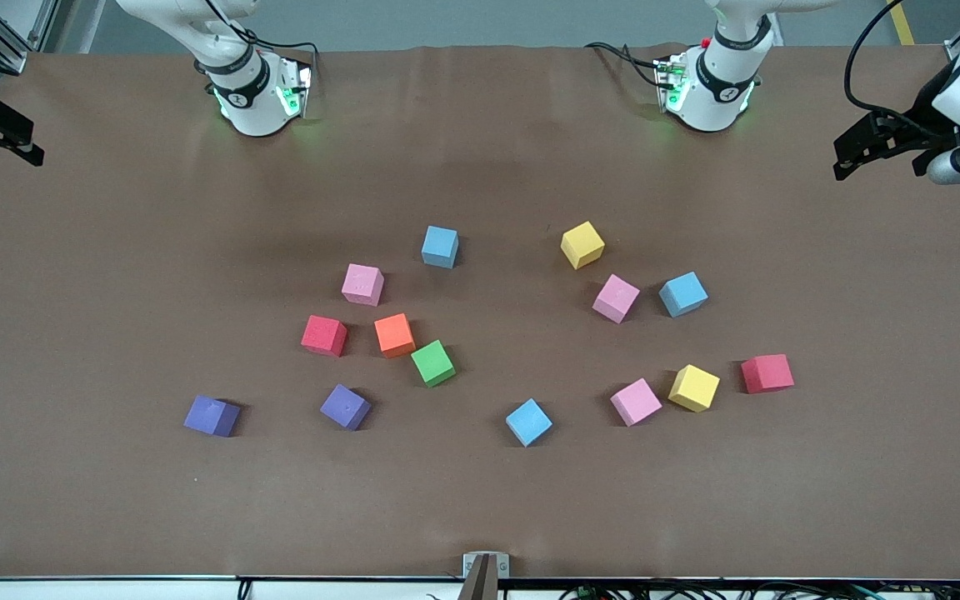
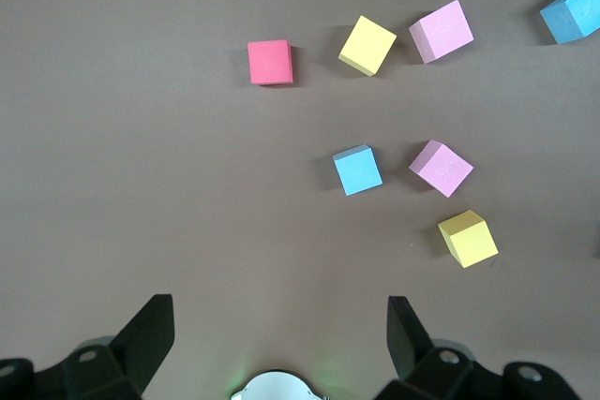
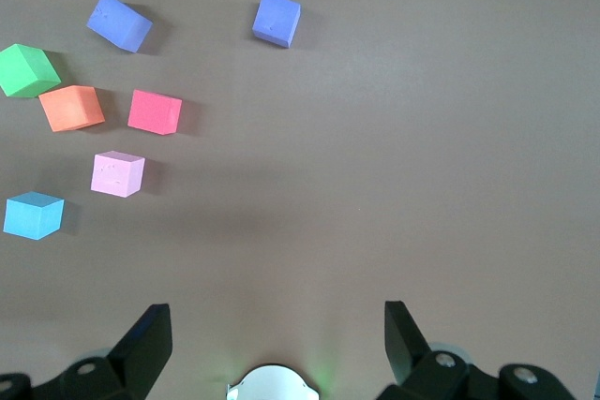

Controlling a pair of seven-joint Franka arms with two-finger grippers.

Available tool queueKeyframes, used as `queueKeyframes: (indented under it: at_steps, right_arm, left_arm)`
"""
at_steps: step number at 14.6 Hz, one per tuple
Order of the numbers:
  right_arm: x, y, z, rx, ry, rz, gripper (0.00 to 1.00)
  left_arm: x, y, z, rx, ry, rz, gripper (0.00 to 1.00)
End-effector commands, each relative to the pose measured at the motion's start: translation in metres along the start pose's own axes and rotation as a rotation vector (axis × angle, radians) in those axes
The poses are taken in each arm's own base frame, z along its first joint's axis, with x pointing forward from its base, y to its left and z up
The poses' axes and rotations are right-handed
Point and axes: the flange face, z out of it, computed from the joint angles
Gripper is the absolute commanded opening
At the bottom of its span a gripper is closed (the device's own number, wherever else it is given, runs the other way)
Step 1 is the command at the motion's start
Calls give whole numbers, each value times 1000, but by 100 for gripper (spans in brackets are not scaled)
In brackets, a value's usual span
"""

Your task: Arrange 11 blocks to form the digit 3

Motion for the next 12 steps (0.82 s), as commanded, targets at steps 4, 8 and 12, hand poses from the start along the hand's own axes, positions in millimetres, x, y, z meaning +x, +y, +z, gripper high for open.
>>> queueKeyframes:
  at_steps: [4,8,12]
  right_arm:
    - [0,0,-7,44,28,-2,100]
    - [-1,5,-8,59,34,7,100]
    - [-1,5,-3,52,11,6,100]
  left_arm:
    - [9,41,35,-6,-63,58,100]
    - [6,113,96,11,-73,16,100]
    - [-17,199,184,15,-70,-114,100]
